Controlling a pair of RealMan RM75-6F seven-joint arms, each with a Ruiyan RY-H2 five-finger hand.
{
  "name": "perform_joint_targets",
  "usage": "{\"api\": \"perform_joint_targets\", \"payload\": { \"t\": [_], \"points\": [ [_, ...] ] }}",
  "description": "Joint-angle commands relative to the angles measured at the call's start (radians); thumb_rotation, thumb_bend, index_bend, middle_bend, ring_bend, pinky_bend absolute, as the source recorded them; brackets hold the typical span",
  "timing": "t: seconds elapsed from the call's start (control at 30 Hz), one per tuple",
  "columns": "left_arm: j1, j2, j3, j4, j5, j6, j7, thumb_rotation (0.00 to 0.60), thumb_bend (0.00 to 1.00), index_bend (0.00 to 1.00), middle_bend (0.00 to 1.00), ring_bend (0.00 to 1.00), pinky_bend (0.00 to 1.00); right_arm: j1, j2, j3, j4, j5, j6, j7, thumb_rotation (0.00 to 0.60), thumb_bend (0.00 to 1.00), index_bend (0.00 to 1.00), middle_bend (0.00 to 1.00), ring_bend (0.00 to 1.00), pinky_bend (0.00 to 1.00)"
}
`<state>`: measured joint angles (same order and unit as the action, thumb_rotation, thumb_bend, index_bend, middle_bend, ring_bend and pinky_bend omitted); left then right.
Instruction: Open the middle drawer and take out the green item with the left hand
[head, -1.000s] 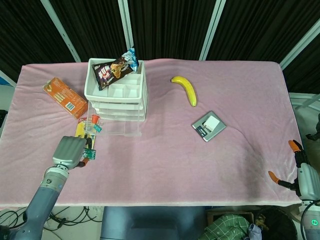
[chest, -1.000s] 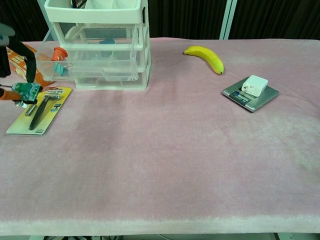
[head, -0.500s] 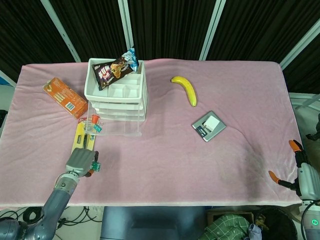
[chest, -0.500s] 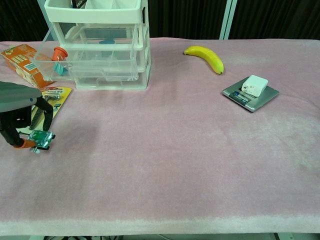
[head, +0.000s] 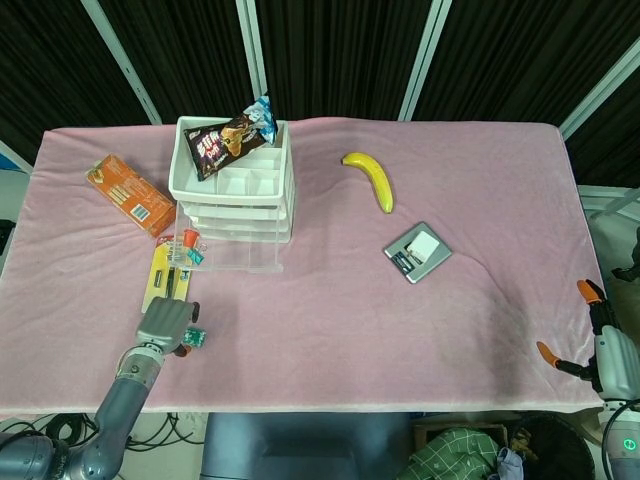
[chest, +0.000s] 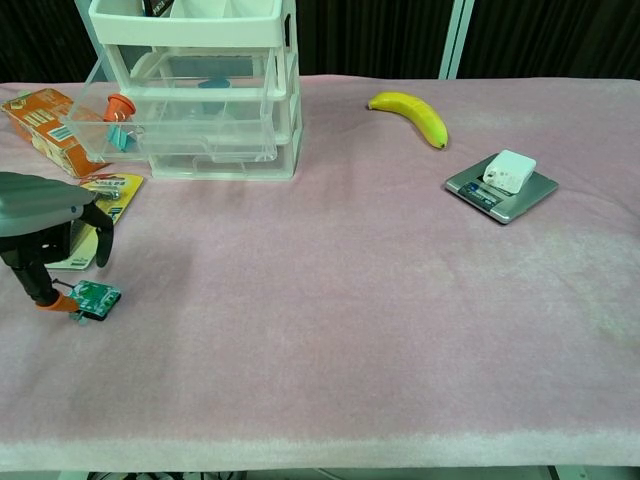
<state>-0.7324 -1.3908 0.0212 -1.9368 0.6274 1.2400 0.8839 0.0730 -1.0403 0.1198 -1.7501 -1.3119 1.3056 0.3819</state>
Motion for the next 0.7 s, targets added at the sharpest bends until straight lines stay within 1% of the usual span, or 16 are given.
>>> {"api": "perform_joint_targets", "payload": {
  "t": [0.03,0.1,0.17,0.23,0.27,0.3,0.33,0.37,0.43,0.47,0.5,0.53,0.6,0.7],
  "points": [
    [0.018,0.017,-0.005,-0.022,0.046,0.021,-0.039,0.6,0.17,0.38,1.0,1.0,1.0,0.0,0.0,-0.001,0.0,-0.001,0.001,-0.001,0.6,0.12,0.0,0.0,0.0,0.12],
    [0.039,0.037,-0.005,-0.047,0.109,0.044,-0.083,0.6,0.16,0.34,1.0,1.0,1.0,-0.001,0.0,-0.001,0.002,-0.001,0.002,-0.004,0.6,0.12,0.0,0.0,0.0,0.12],
    [0.067,0.066,0.012,-0.068,0.198,0.078,-0.121,0.6,0.15,0.27,0.99,0.98,1.0,0.0,0.001,-0.003,0.004,0.001,-0.001,-0.012,0.6,0.12,0.0,0.0,0.0,0.12],
    [0.096,0.091,0.037,-0.076,0.283,0.115,-0.144,0.6,0.14,0.19,0.91,0.91,0.99,0.002,0.002,-0.006,0.005,0.007,-0.009,-0.028,0.6,0.12,0.0,0.0,0.0,0.12],
    [0.109,0.1,0.048,-0.076,0.317,0.131,-0.153,0.6,0.14,0.15,0.84,0.86,0.96,0.003,0.003,-0.007,0.004,0.01,-0.012,-0.035,0.6,0.12,0.0,0.0,0.0,0.12],
    [0.129,0.114,0.067,-0.075,0.366,0.153,-0.168,0.6,0.13,0.11,0.73,0.77,0.89,0.005,0.004,-0.008,0.003,0.013,-0.016,-0.042,0.6,0.12,0.0,0.0,0.0,0.12],
    [0.15,0.128,0.086,-0.071,0.414,0.174,-0.185,0.6,0.13,0.06,0.57,0.66,0.78,0.006,0.004,-0.008,0.001,0.014,-0.018,-0.048,0.6,0.12,0.0,0.0,0.0,0.12],
    [0.175,0.144,0.108,-0.064,0.464,0.201,-0.206,0.6,0.12,0.04,0.48,0.59,0.72,0.007,0.004,-0.008,0.0,0.013,-0.017,-0.054,0.6,0.12,0.0,0.0,0.0,0.12],
    [0.245,0.184,0.162,-0.036,0.574,0.265,-0.281,0.6,0.11,0.0,0.23,0.36,0.53,0.008,0.002,-0.012,0.004,0.002,-0.011,-0.076,0.6,0.12,0.0,0.0,0.0,0.12],
    [0.277,0.205,0.184,-0.017,0.617,0.297,-0.322,0.6,0.1,0.0,0.16,0.3,0.47,0.008,0.0,-0.014,0.007,-0.004,-0.007,-0.088,0.6,0.12,0.0,0.0,0.0,0.12],
    [0.3,0.218,0.198,0.002,0.653,0.316,-0.358,0.6,0.09,0.0,0.08,0.21,0.38,0.008,-0.002,-0.015,0.009,-0.007,-0.004,-0.096,0.6,0.12,0.0,0.0,0.0,0.12],
    [0.311,0.223,0.203,0.014,0.672,0.324,-0.378,0.6,0.08,0.0,0.03,0.14,0.32,0.008,-0.003,-0.016,0.01,-0.007,-0.003,-0.1,0.6,0.12,0.0,0.0,0.0,0.12],
    [0.334,0.233,0.209,0.04,0.7,0.342,-0.411,0.6,0.07,0.0,0.0,0.07,0.23,0.008,-0.005,-0.017,0.012,-0.009,0.0,-0.109,0.6,0.12,0.0,0.0,0.0,0.12],
    [0.386,0.246,0.21,0.103,0.742,0.387,-0.46,0.6,0.04,0.0,0.0,0.03,0.19,0.007,-0.009,-0.019,0.017,-0.017,0.009,-0.126,0.6,0.12,0.0,0.0,0.0,0.12]
  ]
}}
